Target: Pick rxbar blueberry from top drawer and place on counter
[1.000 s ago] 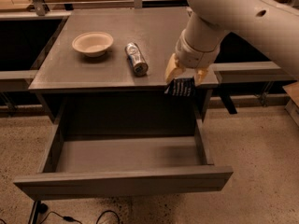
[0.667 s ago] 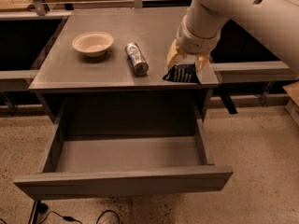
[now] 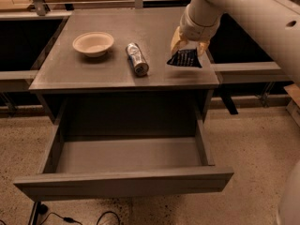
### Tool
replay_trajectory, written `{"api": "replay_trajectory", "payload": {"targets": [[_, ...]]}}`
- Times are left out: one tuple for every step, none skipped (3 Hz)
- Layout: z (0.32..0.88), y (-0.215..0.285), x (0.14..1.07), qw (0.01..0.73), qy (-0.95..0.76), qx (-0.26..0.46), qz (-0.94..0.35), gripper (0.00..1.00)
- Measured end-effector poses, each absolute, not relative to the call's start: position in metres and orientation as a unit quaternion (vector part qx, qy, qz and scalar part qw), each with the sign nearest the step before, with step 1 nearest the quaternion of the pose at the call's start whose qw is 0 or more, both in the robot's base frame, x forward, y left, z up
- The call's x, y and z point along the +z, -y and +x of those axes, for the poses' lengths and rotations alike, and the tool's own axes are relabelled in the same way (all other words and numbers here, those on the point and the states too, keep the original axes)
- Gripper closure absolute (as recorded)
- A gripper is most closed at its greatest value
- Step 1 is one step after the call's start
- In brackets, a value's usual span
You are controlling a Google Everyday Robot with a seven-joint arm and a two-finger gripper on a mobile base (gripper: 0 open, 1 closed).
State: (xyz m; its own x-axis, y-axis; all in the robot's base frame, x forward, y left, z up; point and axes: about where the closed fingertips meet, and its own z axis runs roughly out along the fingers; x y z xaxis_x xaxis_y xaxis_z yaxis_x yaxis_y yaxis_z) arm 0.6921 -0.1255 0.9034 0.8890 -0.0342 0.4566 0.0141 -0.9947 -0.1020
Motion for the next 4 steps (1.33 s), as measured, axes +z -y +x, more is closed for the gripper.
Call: {"api": "replay_trajectory", "payload": {"targets": [[0.7108,0.121,0.8911,0.062,0.006,-0.225,-0.972,0.75],[0.7115,0.1209,0.89,0.062,0.006,-0.225,-0.972,0.52],[0.7122,0.1201,0.8868,0.062,0.006,-0.223,-0.973,0.21],[0.7127,0.1194,0.8842,0.062,0.007,-0.221,-0.973,0.0]]}}
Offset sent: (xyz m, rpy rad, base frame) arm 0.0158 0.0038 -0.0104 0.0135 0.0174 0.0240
